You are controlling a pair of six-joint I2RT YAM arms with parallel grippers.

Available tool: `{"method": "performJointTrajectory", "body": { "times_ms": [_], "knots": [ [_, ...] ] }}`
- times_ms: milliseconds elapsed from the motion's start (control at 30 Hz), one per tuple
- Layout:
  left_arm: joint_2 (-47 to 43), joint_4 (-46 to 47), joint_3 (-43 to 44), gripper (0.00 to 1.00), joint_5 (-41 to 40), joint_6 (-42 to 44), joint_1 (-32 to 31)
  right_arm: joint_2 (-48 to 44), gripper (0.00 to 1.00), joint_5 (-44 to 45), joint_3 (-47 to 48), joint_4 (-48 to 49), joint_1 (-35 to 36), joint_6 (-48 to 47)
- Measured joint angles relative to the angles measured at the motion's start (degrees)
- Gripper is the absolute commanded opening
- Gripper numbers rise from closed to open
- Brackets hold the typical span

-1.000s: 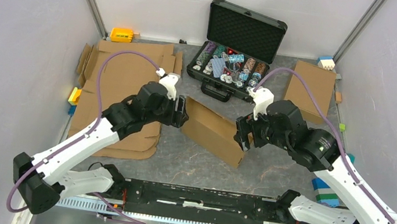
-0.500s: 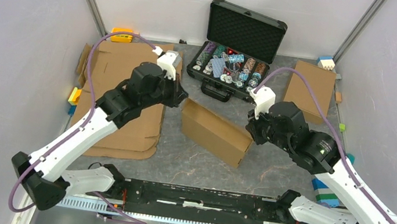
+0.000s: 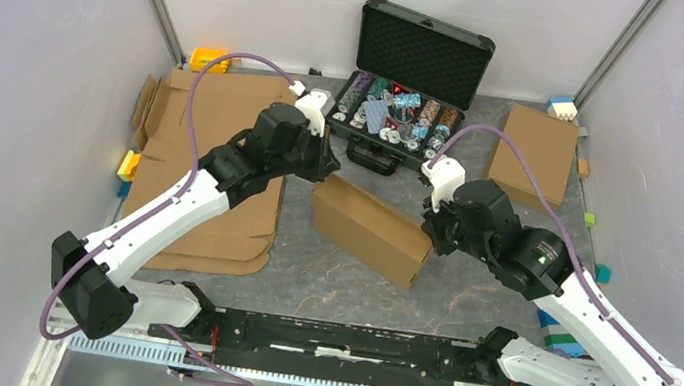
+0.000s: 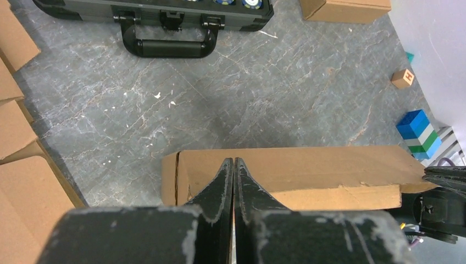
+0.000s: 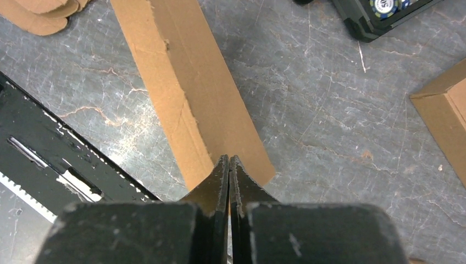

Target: Fold the paper box

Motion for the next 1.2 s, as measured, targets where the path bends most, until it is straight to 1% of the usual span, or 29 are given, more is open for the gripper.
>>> {"method": "performJointTrajectory", "body": {
  "times_ms": [100, 233, 300, 333, 400, 467, 500, 600, 700, 767, 833, 867, 1000, 1100, 1200],
  "knots": [
    [-0.37, 1.05, -1.99, 0.02, 0.07, 0.0, 0.0, -0.13, 0.0, -0.39, -1.4, 0.22, 0.0, 0.0],
    [-2.27, 3.15, -7.17, 0.02, 0.24, -0.04, 0.0, -0.33, 0.01, -0.83, -3.91, 0.39, 0.0, 0.02],
    [-3.1, 3.8, -9.33, 0.02, 0.22, -0.07, 0.0, -0.33, 0.04, -1.22, -4.76, 0.5, 0.0, 0.04],
    [-3.41, 4.09, -10.51, 0.02, 0.22, -0.07, 0.0, -0.33, 0.09, -1.27, -5.01, 0.59, 0.0, 0.04],
    [-3.61, 4.87, -12.72, 0.02, 0.2, -0.11, 0.0, -0.33, 0.14, -1.18, -5.25, 0.81, 0.0, 0.2],
    [-3.61, 5.35, -14.19, 0.02, 0.17, -0.17, 0.0, -0.33, 0.24, -0.87, -5.25, 1.09, 0.0, 0.22],
    [-3.61, 5.77, -14.86, 0.02, 0.17, -0.28, 0.0, -0.33, 0.31, -0.5, -5.2, 1.09, 0.0, 0.15],
    [-3.56, 7.98, -16.13, 0.02, 0.11, -0.52, 0.0, -0.33, 0.62, -1.31, -4.42, 0.92, -0.02, -0.55],
    [-2.95, 10.12, -16.33, 0.03, -0.13, -0.55, 0.0, -1.16, 0.81, -7.91, -3.74, 2.45, -0.04, -2.6],
    [-2.43, 11.1, -16.33, 0.03, -0.31, -0.52, 0.02, -1.79, 0.97, -13.14, -4.0, 3.34, 0.0, -3.93],
    [-2.16, 11.37, -16.35, 0.06, -0.24, -0.52, 0.46, -2.08, 0.98, -16.26, -6.08, 5.07, 0.17, -4.68],
    [-2.16, 11.45, -16.55, 0.1, -0.2, -0.55, 0.76, -2.14, 0.98, -17.2, -7.72, 5.9, 0.26, -4.9],
    [-3.58, 10.6, -18.08, 0.17, 0.09, -0.79, 2.12, -1.86, 0.98, -19.45, -16.9, 8.74, 0.35, -4.96],
    [-7.15, 6.75, -18.97, 0.2, 0.31, -1.51, 2.51, -0.26, 0.98, -19.71, -20.7, 10.47, 0.35, -4.92],
    [-12.02, 1.55, -19.02, 0.21, 0.7, -2.03, 2.51, 1.33, 0.98, -23.19, -23.69, 16.02, 0.48, -4.7]
  ]
}}
